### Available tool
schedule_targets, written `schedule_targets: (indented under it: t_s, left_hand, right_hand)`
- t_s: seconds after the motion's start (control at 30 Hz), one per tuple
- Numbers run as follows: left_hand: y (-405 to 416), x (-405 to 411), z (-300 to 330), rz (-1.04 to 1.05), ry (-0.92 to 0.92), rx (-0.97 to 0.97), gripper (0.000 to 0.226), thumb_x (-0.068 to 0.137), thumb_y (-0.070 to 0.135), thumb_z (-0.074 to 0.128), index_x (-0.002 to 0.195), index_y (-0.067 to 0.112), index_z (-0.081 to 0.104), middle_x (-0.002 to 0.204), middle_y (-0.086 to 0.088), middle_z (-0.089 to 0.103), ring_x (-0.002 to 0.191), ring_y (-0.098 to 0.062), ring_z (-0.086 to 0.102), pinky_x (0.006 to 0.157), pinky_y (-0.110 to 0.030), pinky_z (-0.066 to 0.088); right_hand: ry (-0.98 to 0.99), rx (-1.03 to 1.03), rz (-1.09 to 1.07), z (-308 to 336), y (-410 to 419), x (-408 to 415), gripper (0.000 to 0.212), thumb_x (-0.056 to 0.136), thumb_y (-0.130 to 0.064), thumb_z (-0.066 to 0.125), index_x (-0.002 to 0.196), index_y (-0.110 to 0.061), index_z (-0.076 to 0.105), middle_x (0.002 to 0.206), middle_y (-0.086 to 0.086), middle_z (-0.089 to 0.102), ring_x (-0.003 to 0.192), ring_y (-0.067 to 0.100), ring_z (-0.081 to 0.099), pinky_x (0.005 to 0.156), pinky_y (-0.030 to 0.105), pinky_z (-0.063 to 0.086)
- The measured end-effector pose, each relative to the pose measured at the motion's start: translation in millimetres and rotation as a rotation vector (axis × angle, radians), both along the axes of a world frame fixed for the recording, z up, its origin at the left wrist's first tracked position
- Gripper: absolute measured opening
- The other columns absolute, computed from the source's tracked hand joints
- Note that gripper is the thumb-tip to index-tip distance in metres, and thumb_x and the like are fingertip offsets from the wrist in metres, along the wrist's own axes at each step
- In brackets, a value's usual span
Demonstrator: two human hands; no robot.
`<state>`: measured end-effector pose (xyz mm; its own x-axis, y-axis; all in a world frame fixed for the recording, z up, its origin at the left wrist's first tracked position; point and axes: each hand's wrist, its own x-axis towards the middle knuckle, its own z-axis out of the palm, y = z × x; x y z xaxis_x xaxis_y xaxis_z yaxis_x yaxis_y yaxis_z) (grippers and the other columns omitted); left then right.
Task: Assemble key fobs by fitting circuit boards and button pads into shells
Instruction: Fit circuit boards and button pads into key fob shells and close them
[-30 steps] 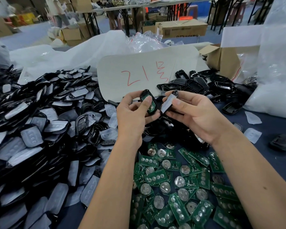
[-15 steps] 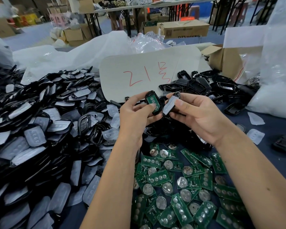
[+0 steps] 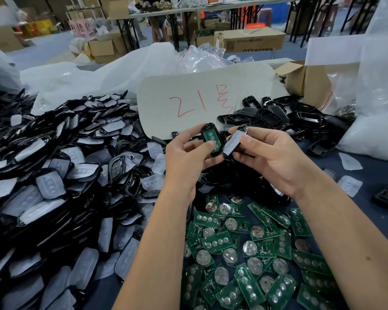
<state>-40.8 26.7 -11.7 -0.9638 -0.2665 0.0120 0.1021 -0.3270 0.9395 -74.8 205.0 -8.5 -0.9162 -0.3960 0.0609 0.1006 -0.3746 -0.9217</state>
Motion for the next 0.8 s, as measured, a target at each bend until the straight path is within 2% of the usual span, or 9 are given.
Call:
schedule_targets:
  t_s: [0.13, 0.23, 0.47, 0.57, 0.67, 0.8]
  left_hand:
    - [0.1, 0.2, -0.4, 0.003, 0.013, -0.027, 0.038, 0.090, -0.008, 0.070, 0.122, 0.014, 0.070, 0.086, -0.011, 0.078, 0.080, -0.021, 0.076, 0.067, -0.028, 0.062]
    - [1.8, -0.7, -1.3, 0.045, 0.029, -0.121, 0.039, 0.089, -0.005, 0.072, 0.121, 0.017, 0.071, 0.087, -0.014, 0.077, 0.080, -0.022, 0.077, 0.068, -0.030, 0.063]
    - [10.0, -1.4, -8.1, 0.149, 0.135, -0.440, 0.012, 0.083, 0.011, 0.084, 0.090, 0.016, 0.074, 0.075, -0.003, 0.076, 0.070, -0.021, 0.076, 0.068, -0.041, 0.065]
    - [12.7, -3.4, -9.8, 0.144, 0.160, -0.536, 0.010, 0.082, 0.018, 0.086, 0.089, 0.019, 0.079, 0.077, 0.004, 0.077, 0.075, -0.018, 0.076, 0.074, -0.046, 0.064]
    - [16.2, -3.0, -9.9, 0.137, 0.170, -0.542, 0.007, 0.084, 0.018, 0.085, 0.090, 0.020, 0.081, 0.079, 0.008, 0.077, 0.072, -0.020, 0.074, 0.069, -0.043, 0.065]
    - [18.7, -1.4, -9.8, 0.111, 0.176, -0.599, 0.008, 0.090, 0.016, 0.079, 0.096, 0.019, 0.082, 0.082, 0.007, 0.077, 0.068, -0.018, 0.074, 0.069, -0.043, 0.065]
  right_hand:
    - [-0.005, -0.005, -0.011, -0.3, -0.2, -0.1, 0.029, 0.086, -0.017, 0.069, 0.110, -0.003, 0.075, 0.109, 0.014, 0.075, 0.101, 0.020, 0.069, 0.085, 0.027, 0.060]
    - [0.009, 0.013, -0.035, -1.1, -1.2, -0.1, 0.025, 0.083, -0.018, 0.072, 0.105, -0.008, 0.079, 0.108, 0.012, 0.078, 0.101, 0.020, 0.072, 0.086, 0.028, 0.060]
    - [0.014, 0.080, -0.137, -2.4, -2.1, -1.2, 0.035, 0.078, -0.021, 0.076, 0.109, -0.005, 0.077, 0.108, 0.013, 0.079, 0.096, 0.017, 0.074, 0.082, 0.025, 0.060]
    - [0.019, 0.115, -0.186, -3.6, -4.4, -1.1, 0.038, 0.076, -0.021, 0.078, 0.108, -0.001, 0.077, 0.107, 0.017, 0.078, 0.093, 0.018, 0.072, 0.080, 0.025, 0.061]
    - [0.032, 0.147, -0.230, -5.5, -8.1, -0.9, 0.041, 0.073, -0.022, 0.080, 0.108, 0.000, 0.077, 0.111, 0.023, 0.076, 0.091, 0.020, 0.071, 0.080, 0.027, 0.062]
    - [0.042, 0.172, -0.269, -5.7, -8.7, 0.1, 0.040, 0.071, -0.026, 0.082, 0.104, -0.004, 0.078, 0.099, 0.015, 0.079, 0.084, 0.015, 0.073, 0.077, 0.026, 0.061]
